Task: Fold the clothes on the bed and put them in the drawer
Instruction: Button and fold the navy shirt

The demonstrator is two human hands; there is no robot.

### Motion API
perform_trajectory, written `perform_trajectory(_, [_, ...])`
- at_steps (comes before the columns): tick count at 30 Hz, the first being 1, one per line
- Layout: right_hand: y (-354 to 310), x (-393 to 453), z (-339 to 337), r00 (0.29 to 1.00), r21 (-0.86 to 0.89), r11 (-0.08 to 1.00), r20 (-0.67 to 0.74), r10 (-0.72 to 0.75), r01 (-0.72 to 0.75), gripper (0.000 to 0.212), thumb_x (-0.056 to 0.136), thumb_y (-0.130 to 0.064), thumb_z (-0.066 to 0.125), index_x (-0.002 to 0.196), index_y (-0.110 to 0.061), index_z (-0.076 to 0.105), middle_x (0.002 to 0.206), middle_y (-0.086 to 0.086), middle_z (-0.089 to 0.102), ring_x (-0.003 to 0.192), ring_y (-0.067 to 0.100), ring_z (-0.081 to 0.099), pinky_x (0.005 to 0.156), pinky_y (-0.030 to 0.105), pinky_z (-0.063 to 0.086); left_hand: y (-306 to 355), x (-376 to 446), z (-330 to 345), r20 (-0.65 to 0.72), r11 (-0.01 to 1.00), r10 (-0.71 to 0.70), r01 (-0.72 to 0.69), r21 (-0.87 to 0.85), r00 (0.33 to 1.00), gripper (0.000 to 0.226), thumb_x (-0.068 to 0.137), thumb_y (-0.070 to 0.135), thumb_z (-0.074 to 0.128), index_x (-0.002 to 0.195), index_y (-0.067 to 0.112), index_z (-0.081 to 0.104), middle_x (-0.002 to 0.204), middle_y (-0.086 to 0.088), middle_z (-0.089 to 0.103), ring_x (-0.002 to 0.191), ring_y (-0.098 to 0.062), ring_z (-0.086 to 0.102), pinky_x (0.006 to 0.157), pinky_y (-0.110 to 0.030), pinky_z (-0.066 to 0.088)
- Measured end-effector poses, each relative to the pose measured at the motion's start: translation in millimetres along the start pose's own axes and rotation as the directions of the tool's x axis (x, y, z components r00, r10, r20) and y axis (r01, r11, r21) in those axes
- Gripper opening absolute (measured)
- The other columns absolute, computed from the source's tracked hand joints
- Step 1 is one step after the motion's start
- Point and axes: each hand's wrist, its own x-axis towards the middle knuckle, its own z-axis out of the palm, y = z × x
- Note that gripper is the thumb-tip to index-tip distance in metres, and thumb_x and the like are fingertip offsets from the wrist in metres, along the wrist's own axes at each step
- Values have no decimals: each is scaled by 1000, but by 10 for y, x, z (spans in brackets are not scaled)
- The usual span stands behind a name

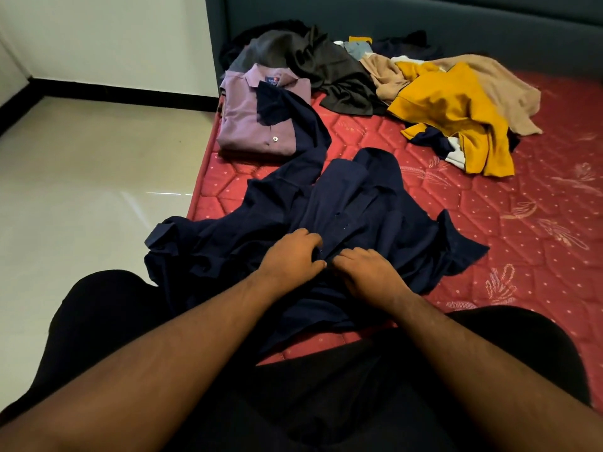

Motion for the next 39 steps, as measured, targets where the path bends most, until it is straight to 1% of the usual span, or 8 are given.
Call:
perform_trajectory(3, [-8,-27,25,997,79,996,64,34,-39,32,85,-34,30,87,-19,58,82,0,62,73,23,61,62,36,44,-41,40,141,-9,990,-107,106,-98,994,29,89,26,63,116,17,67,112,-5,57,105,-25,59,90,-36,48])
perform_trajectory(7, [33,5,34,980,134,984,179,90,-115,35,94,-37,33,103,-20,61,101,1,62,96,24,58,82,37,41,-132,-27,206,-168,956,-219,177,-235,961,24,95,17,54,115,14,68,113,-6,65,105,-27,61,89,-35,45])
perform_trajectory(11, [90,22,66,962,134,985,265,67,-106,22,92,-39,56,110,-25,60,111,-5,61,109,18,52,86,32,33,-218,-53,241,-160,755,-337,165,-634,928,9,89,20,54,90,23,63,90,4,69,87,-15,63,86,-35,49])
perform_trajectory(15, [100,50,44,996,172,984,81,42,-55,7,90,-29,58,94,-23,58,97,-5,61,96,20,56,76,31,29,-177,-108,261,-151,719,-260,86,-690,954,8,93,13,61,86,17,61,79,5,62,72,-5,53,74,-26,45])
perform_trajectory(20, [161,82,-81,992,392,916,-53,112,-82,11,87,-23,48,79,-30,46,76,-10,58,71,14,56,65,37,46,-187,-90,294,-140,703,-200,42,-710,970,4,89,18,66,86,18,66,80,7,66,74,-4,58,75,-24,48])
perform_trajectory(25, [94,152,-10,948,672,733,-155,278,-105,20,80,2,69,93,-12,73,89,-8,71,87,3,65,81,16,51,-153,-58,253,-17,585,-186,97,-805,982,12,96,7,56,94,8,68,79,1,63,70,-3,53,69,-16,45])
perform_trajectory(31, [60,165,75,933,590,807,-306,189,30,10,76,0,72,80,-9,75,84,0,74,80,6,67,74,18,53,-150,-55,243,59,477,-211,156,-865,976,14,96,7,56,95,10,70,81,1,66,73,-4,58,72,-18,48])
perform_trajectory(39, [29,151,139,940,597,802,-288,182,28,13,77,-3,74,88,-9,77,88,-2,74,84,0,65,78,6,47,-146,-78,228,73,414,-225,164,-895,972,19,95,6,58,90,19,71,79,9,71,75,0,63,75,-17,49])
